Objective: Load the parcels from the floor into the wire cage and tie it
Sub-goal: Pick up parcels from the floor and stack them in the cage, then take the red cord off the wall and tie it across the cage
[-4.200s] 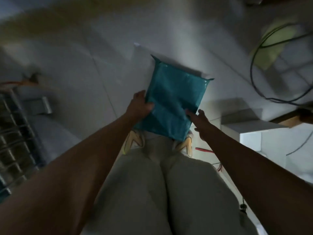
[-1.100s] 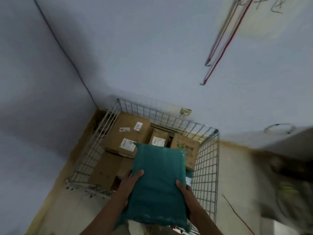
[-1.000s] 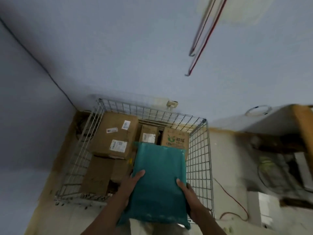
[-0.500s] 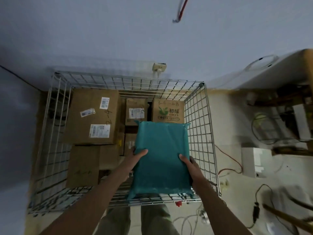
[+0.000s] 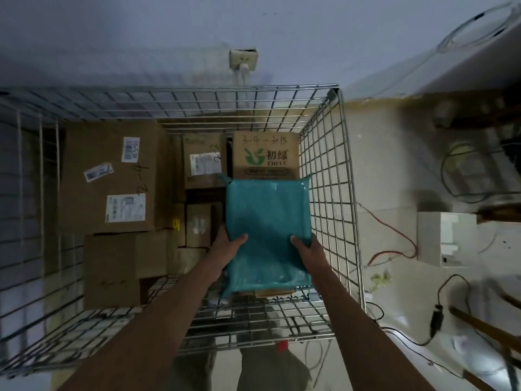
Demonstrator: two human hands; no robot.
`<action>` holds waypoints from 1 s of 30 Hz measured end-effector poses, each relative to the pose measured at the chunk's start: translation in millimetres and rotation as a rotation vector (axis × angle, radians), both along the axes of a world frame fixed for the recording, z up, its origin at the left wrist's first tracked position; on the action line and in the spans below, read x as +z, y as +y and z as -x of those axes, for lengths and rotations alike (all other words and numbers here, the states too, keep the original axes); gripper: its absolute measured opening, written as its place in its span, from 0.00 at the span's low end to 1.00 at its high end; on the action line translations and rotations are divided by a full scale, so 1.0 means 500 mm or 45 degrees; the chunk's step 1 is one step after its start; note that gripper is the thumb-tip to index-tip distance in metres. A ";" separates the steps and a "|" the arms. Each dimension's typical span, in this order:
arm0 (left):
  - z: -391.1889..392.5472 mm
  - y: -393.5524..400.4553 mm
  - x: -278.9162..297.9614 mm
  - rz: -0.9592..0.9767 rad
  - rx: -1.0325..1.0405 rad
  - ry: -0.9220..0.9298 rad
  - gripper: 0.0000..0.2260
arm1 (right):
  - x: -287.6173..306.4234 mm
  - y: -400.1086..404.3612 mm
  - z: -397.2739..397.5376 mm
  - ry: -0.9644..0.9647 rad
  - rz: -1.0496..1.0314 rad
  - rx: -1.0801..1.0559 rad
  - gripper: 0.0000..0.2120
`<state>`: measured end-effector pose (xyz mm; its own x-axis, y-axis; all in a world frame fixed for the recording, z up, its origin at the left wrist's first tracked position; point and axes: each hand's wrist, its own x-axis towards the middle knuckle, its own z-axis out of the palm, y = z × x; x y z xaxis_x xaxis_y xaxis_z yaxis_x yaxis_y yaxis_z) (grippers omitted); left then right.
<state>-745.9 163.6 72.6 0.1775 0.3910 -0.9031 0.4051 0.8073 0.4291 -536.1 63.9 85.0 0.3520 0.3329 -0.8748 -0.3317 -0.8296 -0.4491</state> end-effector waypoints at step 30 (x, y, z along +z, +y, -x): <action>-0.140 -0.078 0.464 -0.546 -1.224 -0.228 0.24 | 0.558 -0.294 0.093 -0.689 0.104 0.153 0.26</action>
